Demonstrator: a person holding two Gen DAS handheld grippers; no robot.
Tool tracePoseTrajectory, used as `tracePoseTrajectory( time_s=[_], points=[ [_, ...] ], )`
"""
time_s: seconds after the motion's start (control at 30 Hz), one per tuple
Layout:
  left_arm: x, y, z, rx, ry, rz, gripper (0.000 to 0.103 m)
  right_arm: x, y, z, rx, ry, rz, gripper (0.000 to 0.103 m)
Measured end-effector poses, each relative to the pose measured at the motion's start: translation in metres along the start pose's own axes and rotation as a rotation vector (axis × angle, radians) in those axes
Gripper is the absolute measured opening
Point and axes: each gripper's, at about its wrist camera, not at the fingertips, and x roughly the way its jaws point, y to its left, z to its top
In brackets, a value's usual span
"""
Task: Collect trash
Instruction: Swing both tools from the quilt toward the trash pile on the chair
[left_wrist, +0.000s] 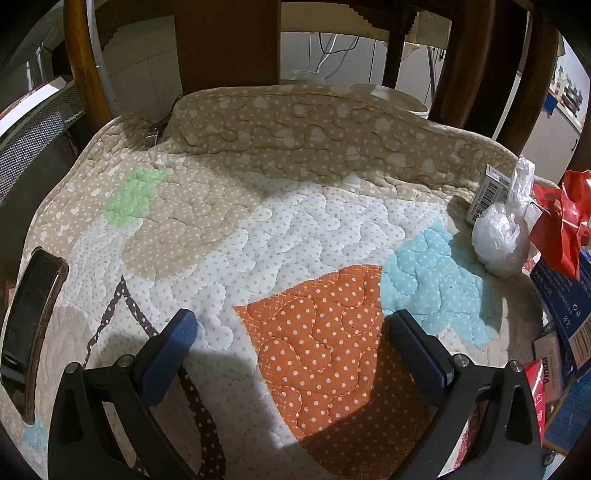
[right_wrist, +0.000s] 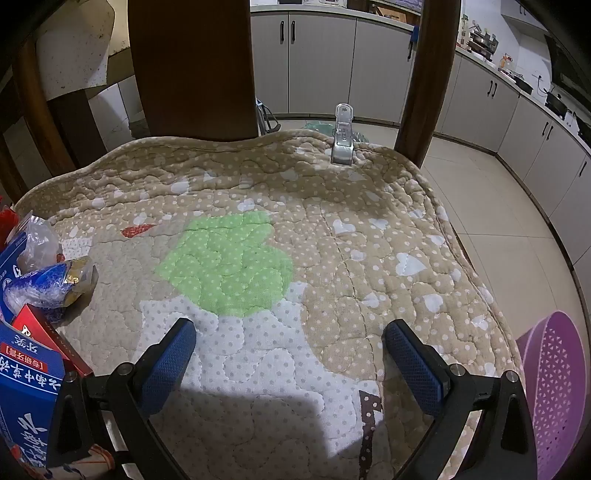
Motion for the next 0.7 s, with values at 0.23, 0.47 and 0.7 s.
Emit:
tracePoseTrajectory(
  time_s=[0.23,0.47,0.7],
  points=[
    [-0.002,0.0,0.0,-0.006,-0.002,0.007,0.103,0.0,0.0,0.0,0.0,0.0,0.0,0.103],
    [-0.008,-0.001,0.0,-0.015,-0.008,0.019,0.103,-0.001,-0.001,0.001,0.012,0.056,0.011,0.103],
    [-0.052,-0.018,-0.018,0.028,-0.049,0.059,0.103,-0.019,-0.008,-0.024,0.01,0.063,0.018,0.103]
  ],
)
